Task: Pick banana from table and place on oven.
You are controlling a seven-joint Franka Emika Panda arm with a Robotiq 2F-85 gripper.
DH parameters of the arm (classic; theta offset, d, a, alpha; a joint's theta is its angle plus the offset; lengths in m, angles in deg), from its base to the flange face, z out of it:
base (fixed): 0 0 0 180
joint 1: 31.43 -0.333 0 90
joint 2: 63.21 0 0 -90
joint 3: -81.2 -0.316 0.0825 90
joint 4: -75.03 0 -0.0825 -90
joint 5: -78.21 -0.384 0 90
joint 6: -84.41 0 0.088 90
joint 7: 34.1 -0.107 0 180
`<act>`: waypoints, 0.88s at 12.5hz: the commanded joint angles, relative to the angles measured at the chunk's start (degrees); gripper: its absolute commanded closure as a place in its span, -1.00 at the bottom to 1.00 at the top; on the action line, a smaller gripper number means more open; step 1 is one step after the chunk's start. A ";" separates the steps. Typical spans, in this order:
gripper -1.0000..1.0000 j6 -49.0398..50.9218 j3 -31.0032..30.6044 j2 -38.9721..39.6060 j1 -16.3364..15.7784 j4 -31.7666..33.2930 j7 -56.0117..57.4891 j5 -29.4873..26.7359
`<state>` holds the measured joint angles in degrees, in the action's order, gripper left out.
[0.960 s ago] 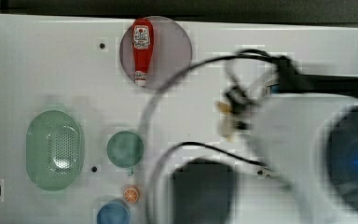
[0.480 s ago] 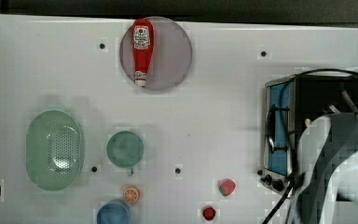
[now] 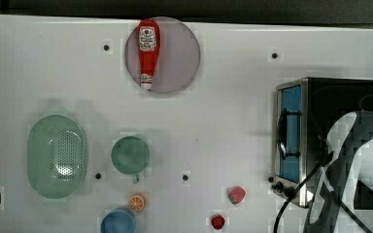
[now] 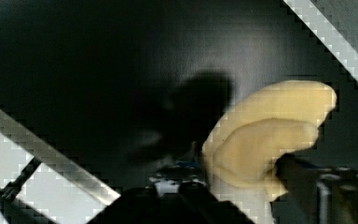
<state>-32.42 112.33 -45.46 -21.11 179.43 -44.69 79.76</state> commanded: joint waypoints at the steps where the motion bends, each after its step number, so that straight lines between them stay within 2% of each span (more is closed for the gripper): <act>1: -0.43 -1.08 -1.28 -2.02 -1.79 -2.67 5.86 -0.09; 3: -0.88 -0.98 -1.27 -2.11 -1.80 -2.74 5.87 -0.08; 4: -1.00 -0.55 -1.54 -2.56 -1.96 -2.99 6.01 0.00; 8: -1.00 9.55 -6.07 -9.05 -5.14 -4.19 4.44 -0.15; 11: -1.00 17.44 -12.13 -16.45 -7.76 -4.08 -12.33 -0.33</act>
<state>-15.08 102.85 -58.71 -26.55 178.43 -48.32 78.90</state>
